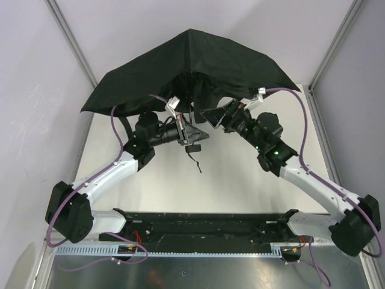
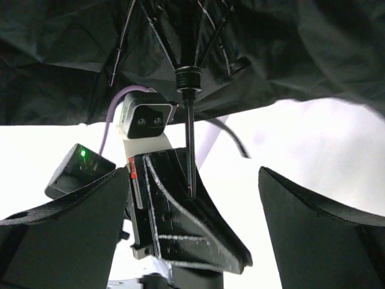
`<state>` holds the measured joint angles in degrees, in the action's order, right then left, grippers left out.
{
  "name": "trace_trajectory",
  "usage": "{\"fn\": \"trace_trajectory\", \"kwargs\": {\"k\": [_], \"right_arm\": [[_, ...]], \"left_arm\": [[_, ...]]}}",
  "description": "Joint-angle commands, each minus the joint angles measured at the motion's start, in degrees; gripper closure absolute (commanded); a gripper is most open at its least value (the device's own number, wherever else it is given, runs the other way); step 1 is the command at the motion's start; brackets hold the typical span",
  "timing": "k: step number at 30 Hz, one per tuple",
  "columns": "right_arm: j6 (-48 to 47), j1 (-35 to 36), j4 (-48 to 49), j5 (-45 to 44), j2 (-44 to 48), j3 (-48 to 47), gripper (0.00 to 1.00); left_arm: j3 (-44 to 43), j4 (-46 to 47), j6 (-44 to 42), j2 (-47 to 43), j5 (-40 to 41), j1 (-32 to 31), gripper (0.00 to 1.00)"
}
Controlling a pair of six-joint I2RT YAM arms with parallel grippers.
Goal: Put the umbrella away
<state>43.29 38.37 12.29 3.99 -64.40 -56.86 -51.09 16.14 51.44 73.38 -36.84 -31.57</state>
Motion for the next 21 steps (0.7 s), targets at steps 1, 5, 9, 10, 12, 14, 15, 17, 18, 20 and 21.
{"fn": "trace_trajectory", "kwargs": {"k": [1,5,9,10,12,14,15,17,18,20,21], "right_arm": [[17.95,-0.83,22.35,8.06,-6.01,2.18,0.09],[27.49,-1.65,36.36,9.44,-12.59,2.60,0.10],[33.83,-2.52,47.41,9.93,-18.01,2.59,0.13],[34.34,-2.52,49.86,10.05,-19.17,2.57,0.14],[35.99,-2.91,52.97,10.37,-21.33,2.24,0.17],[37.57,-3.60,55.48,10.90,-23.28,2.05,0.21],[38.45,-4.07,56.18,11.58,-24.13,1.77,0.23],[39.29,-4.77,57.16,13.57,-25.85,0.48,0.28],[39.44,-4.96,57.37,14.50,-26.65,-0.24,0.31],[39.12,-4.99,57.53,16.10,-27.75,-1.54,0.38],[38.65,-5.11,57.51,16.69,-28.30,-2.09,0.46]], "left_arm": [[0.33,15.82,2.34,-2.52,-5.61,0.07,1.00],[1.86,20.73,4.42,-2.91,-7.14,-0.87,1.00],[2.95,22.73,5.70,-3.01,-7.34,-2.10,1.00],[3.24,23.20,6.13,-2.91,-7.36,-2.36,1.00],[4.21,24.92,7.60,-2.88,-7.28,-2.33,1.00],[4.79,25.98,8.08,-2.91,-7.85,-2.17,1.00],[4.96,26.23,8.25,-2.82,-8.36,-2.13,1.00],[5.52,26.71,8.68,-2.90,-8.85,-1.88,1.00],[5.81,26.90,8.72,-2.94,-9.07,-1.81,1.00],[5.84,27.21,8.82,-2.82,-9.86,-1.71,1.00],[5.88,27.37,8.97,-2.86,-10.55,-1.55,1.00]]}}
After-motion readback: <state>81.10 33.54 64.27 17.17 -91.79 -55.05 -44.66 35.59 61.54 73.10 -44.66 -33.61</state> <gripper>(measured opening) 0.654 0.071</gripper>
